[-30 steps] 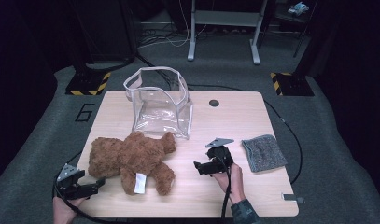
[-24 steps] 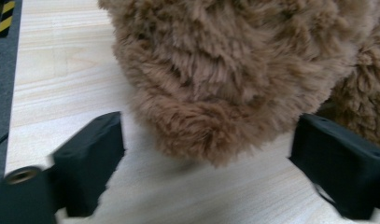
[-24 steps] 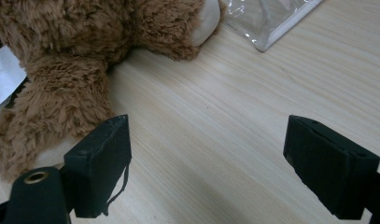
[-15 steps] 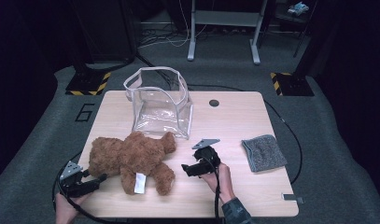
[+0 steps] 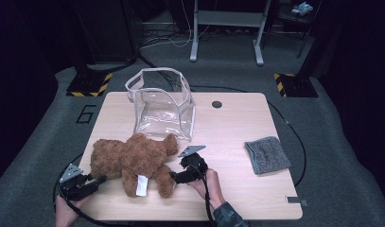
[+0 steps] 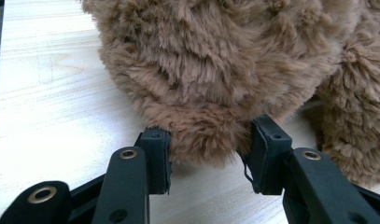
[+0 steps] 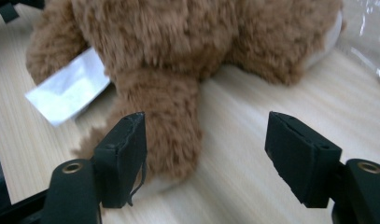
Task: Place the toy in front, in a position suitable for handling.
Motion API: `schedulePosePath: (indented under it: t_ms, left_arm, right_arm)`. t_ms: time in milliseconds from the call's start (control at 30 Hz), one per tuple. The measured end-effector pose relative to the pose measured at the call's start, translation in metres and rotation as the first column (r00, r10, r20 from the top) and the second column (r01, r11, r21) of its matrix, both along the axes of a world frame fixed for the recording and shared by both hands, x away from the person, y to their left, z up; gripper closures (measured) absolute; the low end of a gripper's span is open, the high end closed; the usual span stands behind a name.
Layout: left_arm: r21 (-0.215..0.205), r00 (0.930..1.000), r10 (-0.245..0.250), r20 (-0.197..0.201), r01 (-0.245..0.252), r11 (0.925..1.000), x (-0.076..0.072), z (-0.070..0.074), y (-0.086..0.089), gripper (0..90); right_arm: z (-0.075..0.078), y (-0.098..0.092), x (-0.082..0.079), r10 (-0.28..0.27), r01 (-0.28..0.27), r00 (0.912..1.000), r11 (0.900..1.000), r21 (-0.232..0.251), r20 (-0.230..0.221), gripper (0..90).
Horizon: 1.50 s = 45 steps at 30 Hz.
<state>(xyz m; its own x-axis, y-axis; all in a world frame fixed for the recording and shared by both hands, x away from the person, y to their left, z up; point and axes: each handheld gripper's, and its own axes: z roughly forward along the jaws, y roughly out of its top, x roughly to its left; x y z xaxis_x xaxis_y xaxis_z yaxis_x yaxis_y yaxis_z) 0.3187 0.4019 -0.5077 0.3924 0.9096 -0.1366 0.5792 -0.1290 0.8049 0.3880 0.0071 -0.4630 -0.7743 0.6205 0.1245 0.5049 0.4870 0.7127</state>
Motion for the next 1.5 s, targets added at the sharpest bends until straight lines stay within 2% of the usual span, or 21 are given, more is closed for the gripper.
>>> schedulePosePath:
  t_ms: [33, 167, 233, 400, 433, 533, 600, 667, 767, 800, 900, 933, 1033, 1067, 1100, 1133, 1167, 1200, 1500]
  left_arm:
    - [0.002, 1.0000, 0.000, 0.000, 0.000, 1.0000, 0.000, 0.000, 0.000, 56.9]
    - [0.003, 1.0000, -0.002, 0.001, 0.002, 1.0000, 0.000, 0.000, 0.001, 57.3]
    - [0.004, 1.0000, -0.003, 0.001, 0.003, 1.0000, 0.000, 0.000, 0.001, 57.8]
    - [0.001, 1.0000, -0.009, -0.001, 0.009, 1.0000, 0.001, 0.000, 0.002, 58.6]
    - [0.000, 0.9999, -0.013, -0.005, 0.013, 0.9999, 0.001, 0.000, 0.002, 58.7]
    - [0.000, 0.9999, -0.014, -0.006, 0.014, 0.9999, 0.001, 0.000, 0.002, 59.1]
    - [0.000, 0.9999, -0.016, -0.004, 0.016, 0.9999, 0.002, 0.000, 0.003, 59.8]
    - [0.002, 0.9998, -0.019, -0.007, 0.019, 0.9998, 0.002, 0.000, 0.003, 60.5]
    - [0.002, 0.9997, -0.023, -0.008, 0.023, 0.9997, 0.003, 0.000, 0.003, 62.0]
    - [0.002, 0.9996, -0.026, -0.008, 0.026, 0.9996, 0.003, 0.000, 0.003, 62.4]
    - [0.004, 0.9995, -0.031, -0.009, 0.031, 0.9995, 0.003, 0.000, 0.004, 63.2]
    - [0.006, 0.9993, -0.035, -0.007, 0.035, 0.9994, 0.003, 0.000, 0.004, 64.1]
    - [0.008, 0.9991, -0.042, -0.011, 0.042, 0.9991, 0.004, 0.000, 0.004, 65.5]
    - [0.008, 0.9991, -0.042, -0.011, 0.042, 0.9991, 0.004, 0.000, 0.004, 66.2]
    - [0.005, 0.9990, -0.043, -0.013, 0.043, 0.9990, 0.004, 0.000, 0.004, 66.2]
    - [0.007, 0.9989, -0.045, -0.015, 0.045, 0.9989, 0.004, 0.000, 0.004, 67.4]
    - [0.008, 0.9988, -0.046, -0.016, 0.046, 0.9989, 0.004, 0.000, 0.004, 67.4]
    - [0.009, 0.9986, -0.050, -0.017, 0.050, 0.9987, 0.004, 0.000, 0.004, 68.5]
    - [0.008, 0.9988, -0.049, -0.004, 0.049, 0.9988, 0.004, 0.000, 0.004, 71.9]
  right_arm:
    - [0.002, 0.001, 0.002, 0.007, -0.007, 0.9998, 1.000, -0.001, 0.019, 29.9]
    - [0.009, 0.009, 0.006, 0.010, -0.011, 0.9993, 1.000, 0.014, 0.037, 30.1]
    - [0.017, 0.020, 0.011, 0.021, -0.022, 0.9982, 1.000, 0.015, 0.057, 31.3]
    - [0.030, 0.038, 0.019, 0.035, -0.036, 0.9966, 0.999, 0.018, 0.075, 33.0]
    - [0.031, 0.041, 0.021, 0.039, -0.041, 0.9948, 0.999, 0.019, 0.093, 33.8]
    - [0.035, 0.047, 0.023, 0.048, -0.050, 0.9945, 0.999, 0.016, 0.093, 35.1]
    - [0.039, 0.054, 0.025, 0.061, -0.063, 0.9920, 0.998, 0.011, 0.111, 38.5]
    - [0.042, 0.059, 0.027, 0.061, -0.062, 0.9935, 0.998, 0.008, 0.096, 41.0]
    - [0.043, 0.063, 0.029, 0.072, -0.073, 0.9926, 0.997, 0.011, 0.098, 44.3]
    - [0.042, 0.066, 0.030, 0.069, -0.070, 0.9932, 0.998, 0.007, 0.094, 50.5]
    - [0.040, 0.068, 0.031, 0.078, -0.078, 0.9926, 0.997, -0.002, 0.092, 55.3]
    - [0.038, 0.069, 0.033, 0.074, -0.074, 0.9935, 0.997, -0.003, 0.086, 60.9]
    - [0.037, 0.068, 0.035, 0.072, -0.072, 0.9943, 0.997, -0.002, 0.079, 67.9]
    - [0.037, 0.068, 0.035, 0.072, -0.072, 0.9943, 0.997, -0.002, 0.079, 67.9]
    - [0.036, 0.068, 0.035, 0.068, -0.067, 0.9950, 0.998, -0.006, 0.073, 70.4]
    - [0.035, 0.069, 0.035, 0.061, -0.060, 0.9956, 0.998, -0.014, 0.072, 77.4]
    - [0.035, 0.069, 0.035, 0.061, -0.060, 0.9956, 0.998, -0.014, 0.072, 77.4]
    - [0.034, 0.068, 0.035, 0.069, -0.067, 0.9954, 0.997, -0.025, 0.066, 81.0]
    - [0.032, 0.065, 0.036, 0.059, -0.060, 0.9959, 0.998, 0.015, 0.069, 85.4]
